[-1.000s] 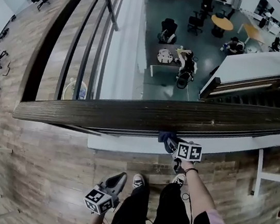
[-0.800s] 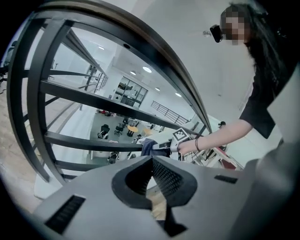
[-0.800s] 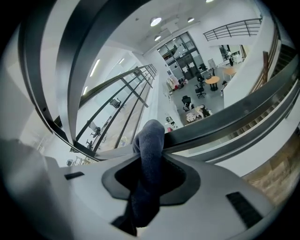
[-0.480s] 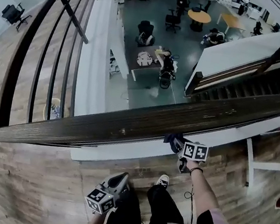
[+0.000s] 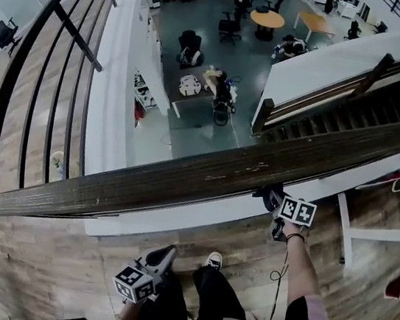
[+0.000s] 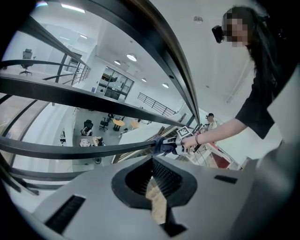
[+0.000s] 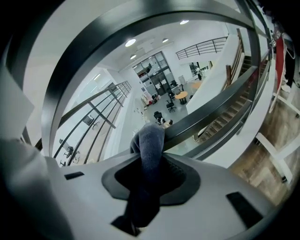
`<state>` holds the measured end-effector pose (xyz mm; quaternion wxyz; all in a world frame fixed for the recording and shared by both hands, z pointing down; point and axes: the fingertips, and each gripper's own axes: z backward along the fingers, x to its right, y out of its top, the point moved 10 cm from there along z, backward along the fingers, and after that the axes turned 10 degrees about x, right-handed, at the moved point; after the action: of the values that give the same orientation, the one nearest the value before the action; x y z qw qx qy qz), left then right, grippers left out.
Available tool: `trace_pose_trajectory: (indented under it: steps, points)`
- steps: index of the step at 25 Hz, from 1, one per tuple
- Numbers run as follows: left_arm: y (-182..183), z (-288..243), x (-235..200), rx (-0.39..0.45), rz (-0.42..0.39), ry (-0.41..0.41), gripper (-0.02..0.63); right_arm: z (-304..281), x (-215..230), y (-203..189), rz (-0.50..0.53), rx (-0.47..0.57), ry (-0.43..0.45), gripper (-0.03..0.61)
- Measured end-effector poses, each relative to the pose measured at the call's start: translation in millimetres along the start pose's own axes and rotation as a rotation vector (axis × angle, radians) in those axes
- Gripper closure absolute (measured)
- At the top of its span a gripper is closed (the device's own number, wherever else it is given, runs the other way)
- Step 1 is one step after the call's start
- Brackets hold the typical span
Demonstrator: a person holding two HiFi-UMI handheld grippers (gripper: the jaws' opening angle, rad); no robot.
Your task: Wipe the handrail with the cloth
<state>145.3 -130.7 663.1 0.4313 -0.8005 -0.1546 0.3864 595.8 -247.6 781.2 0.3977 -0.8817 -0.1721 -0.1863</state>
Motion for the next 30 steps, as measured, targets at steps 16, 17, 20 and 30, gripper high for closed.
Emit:
trace_pose_trajectory:
  steps: [16, 17, 20, 30]
  points:
    - [15.9, -45.1, 21.1, -0.033, -0.024, 0.005, 0.614, 41.4, 106.2, 58.9, -0.066, 0.089, -0.165, 0.486]
    - [17.4, -45.1, 23.2, -0.034, -0.028, -0.001, 0.614, 45.7, 102.5, 57.5, -0.075, 0.099, -0.154, 0.486]
    - [25.1, -45.8, 31.9, -0.039, -0.05, -0.023, 0.615, 64.0, 88.7, 47.3, -0.097, 0.118, -0.114, 0.486]
    - [40.5, -0.8, 52.0, 0.009, -0.08, -0.089, 0.614, 179.5, 5.1, -52.3, -0.19, 0.19, -0.02, 0.486]
